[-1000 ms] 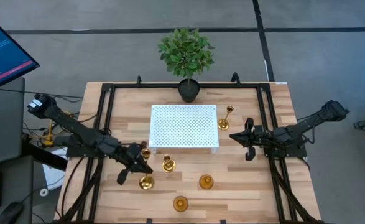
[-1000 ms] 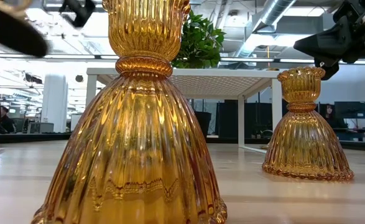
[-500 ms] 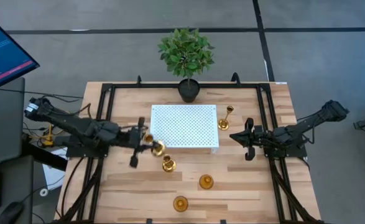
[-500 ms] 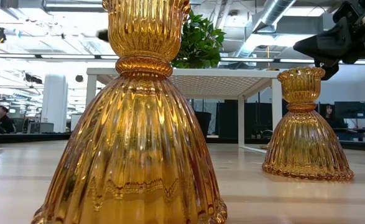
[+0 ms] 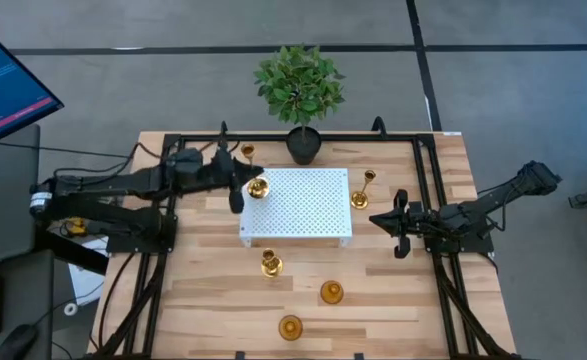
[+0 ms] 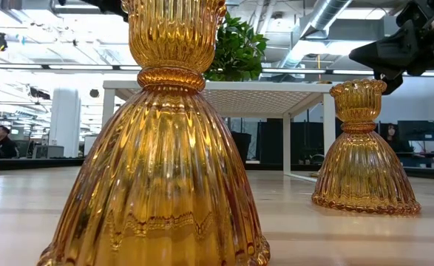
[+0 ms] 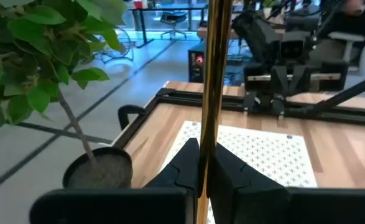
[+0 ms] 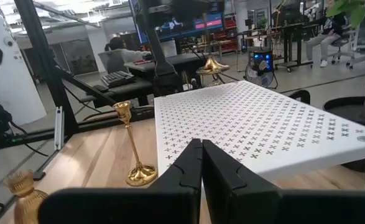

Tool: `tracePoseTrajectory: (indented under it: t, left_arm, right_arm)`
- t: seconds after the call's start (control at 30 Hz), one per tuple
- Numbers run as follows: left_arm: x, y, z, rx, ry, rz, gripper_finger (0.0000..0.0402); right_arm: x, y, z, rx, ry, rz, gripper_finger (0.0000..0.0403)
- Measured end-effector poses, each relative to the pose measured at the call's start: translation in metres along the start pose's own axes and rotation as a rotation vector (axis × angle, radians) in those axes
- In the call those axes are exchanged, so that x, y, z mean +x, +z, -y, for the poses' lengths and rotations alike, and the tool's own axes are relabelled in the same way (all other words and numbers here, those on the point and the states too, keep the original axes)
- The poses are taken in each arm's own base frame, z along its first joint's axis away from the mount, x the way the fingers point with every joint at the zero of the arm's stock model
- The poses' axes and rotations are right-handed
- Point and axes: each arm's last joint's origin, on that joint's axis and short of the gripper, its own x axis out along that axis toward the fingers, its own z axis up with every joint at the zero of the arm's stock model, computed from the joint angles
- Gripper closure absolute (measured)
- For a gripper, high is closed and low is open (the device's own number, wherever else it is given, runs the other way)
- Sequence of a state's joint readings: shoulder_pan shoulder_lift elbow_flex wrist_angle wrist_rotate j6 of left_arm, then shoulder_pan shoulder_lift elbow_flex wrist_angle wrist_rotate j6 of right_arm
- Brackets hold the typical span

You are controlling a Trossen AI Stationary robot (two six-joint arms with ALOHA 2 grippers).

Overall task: Pick & Place candle stick holders
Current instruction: Put the bottom left gold candle holder on the shelf

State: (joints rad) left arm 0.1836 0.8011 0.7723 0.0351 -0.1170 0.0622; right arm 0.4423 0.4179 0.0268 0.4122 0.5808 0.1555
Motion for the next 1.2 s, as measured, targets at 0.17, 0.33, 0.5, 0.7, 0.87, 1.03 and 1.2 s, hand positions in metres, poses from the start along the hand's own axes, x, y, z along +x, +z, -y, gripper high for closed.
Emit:
tracePoseTrajectory:
  t: [0.17, 0.33, 0.5, 0.7, 0.87, 1.03, 1.2]
  left_arm:
    - [0.011, -0.008, -0.015, -0.040, 0.032, -0.046, 0.0387]
    - [0.026, -0.018, -0.022, -0.043, 0.065, -0.087, 0.0387]
    - [0.039, -0.023, -0.022, -0.043, 0.066, -0.086, 0.0387]
    - [0.047, -0.027, -0.022, -0.064, 0.043, -0.085, 0.0387]
    - [0.048, -0.027, -0.021, -0.093, 0.042, -0.089, 0.0379]
    - [0.048, -0.031, -0.021, -0.097, 0.048, -0.117, 0.0355]
    - [0.048, -0.030, -0.022, -0.096, 0.073, -0.109, 0.0330]
  right_arm:
    - [0.000, 0.000, 0.000, -0.005, 0.000, 0.000, 0.0403]
    - [0.000, 0.000, 0.000, -0.005, 0.000, 0.000, 0.0403]
    - [0.000, 0.000, 0.000, -0.005, 0.000, 0.000, 0.0403]
    - [0.000, 0.000, 0.000, -0.008, 0.000, 0.000, 0.0403]
    - [0.000, 0.000, 0.000, -0.008, 0.000, 0.000, 0.0403]
    - [0.000, 0.000, 0.000, -0.007, 0.000, 0.001, 0.0403]
    - [0.000, 0.000, 0.000, -0.007, 0.003, 0.000, 0.0403]
